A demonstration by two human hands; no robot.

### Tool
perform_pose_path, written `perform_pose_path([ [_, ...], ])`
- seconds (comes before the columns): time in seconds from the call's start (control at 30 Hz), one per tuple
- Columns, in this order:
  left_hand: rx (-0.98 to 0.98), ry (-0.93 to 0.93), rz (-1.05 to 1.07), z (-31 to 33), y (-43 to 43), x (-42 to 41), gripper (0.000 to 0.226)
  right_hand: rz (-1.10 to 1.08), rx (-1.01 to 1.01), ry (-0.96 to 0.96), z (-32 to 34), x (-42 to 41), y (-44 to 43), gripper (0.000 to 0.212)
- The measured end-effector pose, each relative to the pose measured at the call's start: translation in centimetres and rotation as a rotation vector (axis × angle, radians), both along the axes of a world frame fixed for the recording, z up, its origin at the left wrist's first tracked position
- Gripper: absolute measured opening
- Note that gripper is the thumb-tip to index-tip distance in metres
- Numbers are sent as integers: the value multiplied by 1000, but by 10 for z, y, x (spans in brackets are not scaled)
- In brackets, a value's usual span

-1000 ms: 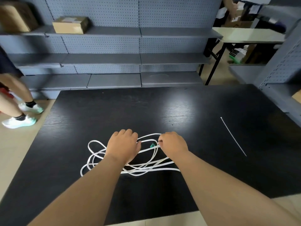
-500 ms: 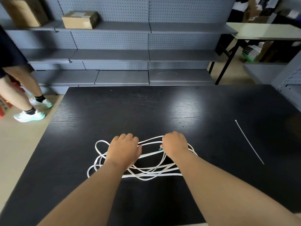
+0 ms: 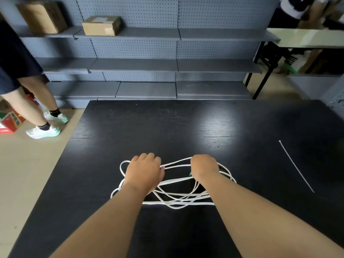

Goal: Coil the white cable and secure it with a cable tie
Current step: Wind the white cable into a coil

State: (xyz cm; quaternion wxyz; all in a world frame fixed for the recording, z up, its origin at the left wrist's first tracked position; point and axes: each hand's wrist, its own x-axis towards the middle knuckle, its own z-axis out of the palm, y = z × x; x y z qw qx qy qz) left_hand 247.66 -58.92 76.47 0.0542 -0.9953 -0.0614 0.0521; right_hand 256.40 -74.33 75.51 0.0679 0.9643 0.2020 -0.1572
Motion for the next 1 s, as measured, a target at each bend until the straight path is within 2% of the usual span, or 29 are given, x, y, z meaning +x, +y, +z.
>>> perform_pose_path([
  [0.17, 23, -87, 8, 36, 7, 7, 37, 22, 181, -92, 39, 0, 4, 22],
  [0.47, 14, -372, 50, 150, 27, 16, 39, -109, 903, -235, 176, -4, 16, 11],
  [0.67, -9, -576, 78, 228, 46, 17, 38, 35, 1372, -533, 318, -25, 39, 7],
  [0.7, 1, -608, 72, 239, 49, 16, 38, 72, 1405, -552, 333, -30, 43, 6],
  [0.8, 21, -676, 51, 268, 55, 12, 37, 144, 1326, -578, 357, -40, 55, 10],
  [0.93, 21, -761, 65, 293, 66, 8, 39, 105, 1626, -752, 413, -50, 56, 9],
  [1.0, 27, -785, 74, 303, 70, 7, 38, 154, 1673, -763, 436, -54, 58, 11],
])
